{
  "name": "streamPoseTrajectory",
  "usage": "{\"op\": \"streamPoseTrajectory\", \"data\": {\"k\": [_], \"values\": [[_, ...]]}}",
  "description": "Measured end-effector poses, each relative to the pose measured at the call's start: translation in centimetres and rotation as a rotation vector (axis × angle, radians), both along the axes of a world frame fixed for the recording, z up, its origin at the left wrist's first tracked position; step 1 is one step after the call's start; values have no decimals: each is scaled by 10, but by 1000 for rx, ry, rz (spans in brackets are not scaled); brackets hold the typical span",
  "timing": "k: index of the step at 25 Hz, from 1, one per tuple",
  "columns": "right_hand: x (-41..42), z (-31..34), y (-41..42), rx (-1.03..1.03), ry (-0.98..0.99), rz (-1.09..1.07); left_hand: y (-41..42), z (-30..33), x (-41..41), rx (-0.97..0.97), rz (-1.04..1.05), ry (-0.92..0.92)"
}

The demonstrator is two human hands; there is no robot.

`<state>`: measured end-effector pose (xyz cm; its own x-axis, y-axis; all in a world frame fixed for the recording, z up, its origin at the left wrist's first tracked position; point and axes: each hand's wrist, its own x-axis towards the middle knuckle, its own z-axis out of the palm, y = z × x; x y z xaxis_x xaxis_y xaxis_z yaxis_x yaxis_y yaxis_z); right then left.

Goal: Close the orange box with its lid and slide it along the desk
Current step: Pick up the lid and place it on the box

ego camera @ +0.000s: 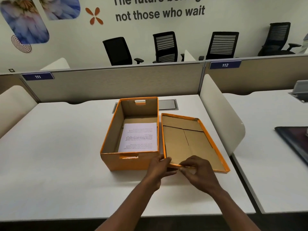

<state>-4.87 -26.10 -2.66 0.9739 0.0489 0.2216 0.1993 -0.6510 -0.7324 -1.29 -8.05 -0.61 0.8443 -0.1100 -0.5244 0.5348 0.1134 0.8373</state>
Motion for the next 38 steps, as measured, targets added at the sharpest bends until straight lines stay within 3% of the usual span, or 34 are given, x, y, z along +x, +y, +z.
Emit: {"op": "streamPoseTrajectory", "data": {"k": [3, 7, 11, 14, 17, 22, 26, 28, 33, 38], "values": [[15, 31, -3, 201, 68, -92, 2, -1, -8, 90, 15, -148], [59, 74, 23, 136, 126, -257, -3, 12, -20, 171, 51, -319], [88, 107, 58, 124, -6, -350, -4, 34, -34, 271, 41, -572], [90, 120, 71, 171, -83, -354, 6, 53, -36, 350, 7, -648], [77, 141, 82, 253, -158, -368, 32, 71, -32, 347, -89, -678], [21, 215, 86, 377, -179, -175, 98, 87, 2, 75, 13, -523], [-28, 276, 103, 412, -251, 6, 124, 93, 25, -13, -153, -360], [-36, 291, 114, 453, -248, 44, 126, 94, 32, -111, -214, -373], [-10, 277, 116, 637, -217, -71, 166, 98, 49, -196, -3, -484], [58, 204, 114, 732, -143, -229, 224, 102, 78, -112, 59, -571]]}}
